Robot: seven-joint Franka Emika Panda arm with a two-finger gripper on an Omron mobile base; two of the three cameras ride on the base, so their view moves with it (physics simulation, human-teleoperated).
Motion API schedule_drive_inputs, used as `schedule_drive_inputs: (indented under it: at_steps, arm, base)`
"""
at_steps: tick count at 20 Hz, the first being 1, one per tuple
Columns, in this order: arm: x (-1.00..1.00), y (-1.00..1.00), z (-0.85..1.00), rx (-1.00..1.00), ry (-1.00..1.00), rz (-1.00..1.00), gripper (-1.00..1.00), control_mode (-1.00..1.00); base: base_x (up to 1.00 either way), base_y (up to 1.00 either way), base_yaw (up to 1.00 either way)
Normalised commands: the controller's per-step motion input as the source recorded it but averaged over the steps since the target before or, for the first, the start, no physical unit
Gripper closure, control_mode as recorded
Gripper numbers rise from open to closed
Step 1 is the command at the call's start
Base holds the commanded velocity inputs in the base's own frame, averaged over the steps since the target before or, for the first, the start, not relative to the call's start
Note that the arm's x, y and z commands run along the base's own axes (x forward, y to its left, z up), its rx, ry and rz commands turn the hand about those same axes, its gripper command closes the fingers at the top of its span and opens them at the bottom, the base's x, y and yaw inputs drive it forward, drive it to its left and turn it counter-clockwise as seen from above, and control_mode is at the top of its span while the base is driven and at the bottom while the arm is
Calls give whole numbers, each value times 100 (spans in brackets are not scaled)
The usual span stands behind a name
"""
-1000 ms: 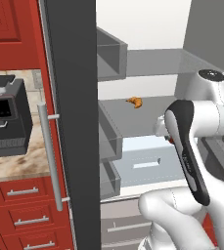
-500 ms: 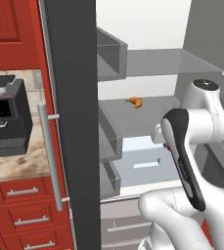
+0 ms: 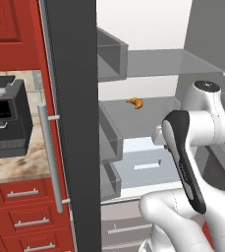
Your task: Pick up the banana and apple from the fridge and place one fruit on each plate on the dining counter.
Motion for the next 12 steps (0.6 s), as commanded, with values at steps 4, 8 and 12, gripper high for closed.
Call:
schedule_drive_inputs:
  at_steps: [4, 8, 12]
  arm:
    - [0, 0, 0, 0, 0, 0, 100, 100]
    - [0, 0, 0, 0, 0, 0, 100, 100]
    - [0, 0, 0, 0, 0, 0, 100, 100]
  base:
    - [-46, 20, -5]
    - [-61, 31, -9]
    - [-49, 32, -9]
